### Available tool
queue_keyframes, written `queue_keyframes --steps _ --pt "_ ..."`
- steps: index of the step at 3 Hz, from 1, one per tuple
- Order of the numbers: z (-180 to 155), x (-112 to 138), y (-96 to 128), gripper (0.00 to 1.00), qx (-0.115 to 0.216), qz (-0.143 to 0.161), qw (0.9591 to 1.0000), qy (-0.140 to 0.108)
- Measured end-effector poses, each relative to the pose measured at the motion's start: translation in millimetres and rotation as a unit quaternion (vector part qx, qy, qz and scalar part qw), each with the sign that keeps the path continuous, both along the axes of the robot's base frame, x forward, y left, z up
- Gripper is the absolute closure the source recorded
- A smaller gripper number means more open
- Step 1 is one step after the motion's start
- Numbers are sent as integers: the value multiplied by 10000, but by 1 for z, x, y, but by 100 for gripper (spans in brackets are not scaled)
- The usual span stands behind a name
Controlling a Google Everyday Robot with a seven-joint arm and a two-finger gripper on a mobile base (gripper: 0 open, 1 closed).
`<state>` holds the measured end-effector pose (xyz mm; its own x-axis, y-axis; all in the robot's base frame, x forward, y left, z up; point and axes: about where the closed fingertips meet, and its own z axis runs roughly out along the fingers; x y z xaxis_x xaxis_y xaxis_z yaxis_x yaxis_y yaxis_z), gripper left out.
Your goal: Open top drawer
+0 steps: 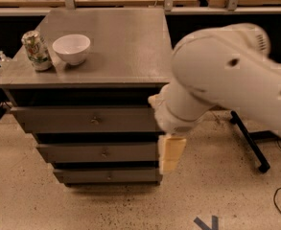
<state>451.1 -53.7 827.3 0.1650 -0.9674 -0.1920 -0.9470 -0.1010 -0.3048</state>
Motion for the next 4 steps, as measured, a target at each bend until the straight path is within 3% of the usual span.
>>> queue_keyframes --steps 1,2,3,4 --pt "-59 33 20 0 -167 -141 9989 -405" --pt "-98 64 32 0 5 -223 9966 -798" --pt "-112 96 60 0 394 -97 9922 -1180" --pt "-116 122 91 0 680 134 9877 -1401"
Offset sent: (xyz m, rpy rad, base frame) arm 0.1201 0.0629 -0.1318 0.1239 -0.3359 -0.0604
